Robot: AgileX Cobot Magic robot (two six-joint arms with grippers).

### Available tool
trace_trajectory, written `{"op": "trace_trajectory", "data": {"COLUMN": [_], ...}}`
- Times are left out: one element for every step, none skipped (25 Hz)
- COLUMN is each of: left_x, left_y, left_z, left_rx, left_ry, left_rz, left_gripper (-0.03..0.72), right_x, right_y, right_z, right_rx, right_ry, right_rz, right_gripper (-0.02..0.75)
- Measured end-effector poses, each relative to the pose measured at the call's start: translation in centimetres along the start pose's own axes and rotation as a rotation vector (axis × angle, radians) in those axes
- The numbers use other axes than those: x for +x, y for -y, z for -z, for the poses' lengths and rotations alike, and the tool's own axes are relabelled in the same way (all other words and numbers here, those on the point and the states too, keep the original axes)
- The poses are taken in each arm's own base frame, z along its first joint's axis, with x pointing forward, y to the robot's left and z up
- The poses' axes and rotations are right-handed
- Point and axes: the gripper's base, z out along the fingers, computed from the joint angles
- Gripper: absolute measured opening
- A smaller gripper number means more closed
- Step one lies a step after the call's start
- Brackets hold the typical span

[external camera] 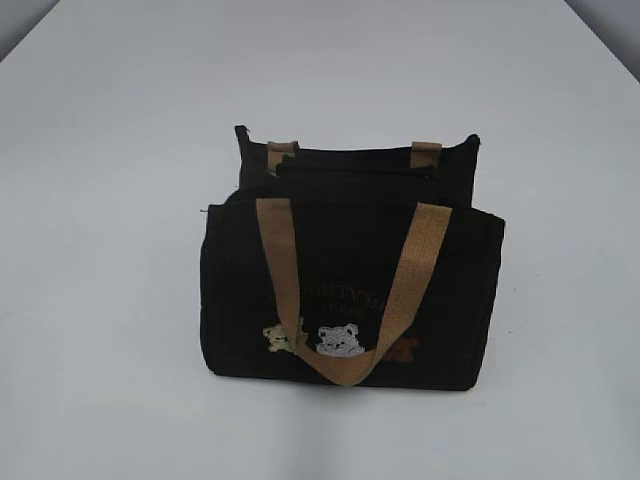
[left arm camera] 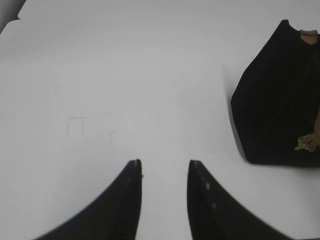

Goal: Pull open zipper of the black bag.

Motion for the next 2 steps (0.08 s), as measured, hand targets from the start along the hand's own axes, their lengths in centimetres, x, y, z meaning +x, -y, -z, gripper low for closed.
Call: {"op": "trace_trajectory", "data": {"left_x": [0.0, 0.0], "left_y": [0.0, 0.0], "left_z": [0.0, 0.0], "left_rx": [0.0, 0.0], "left_ry": [0.0, 0.0], "left_rz": [0.0, 0.0], "left_gripper": [0.239, 0.239], "right_x": [0.0, 0.0], "right_y": [0.0, 0.0], "right_z": [0.0, 0.0], "right_rx": [0.0, 0.0], "right_ry": [0.0, 0.0], "right_rz": [-0.001, -0.001], "right_gripper": [0.485, 0.485]}}
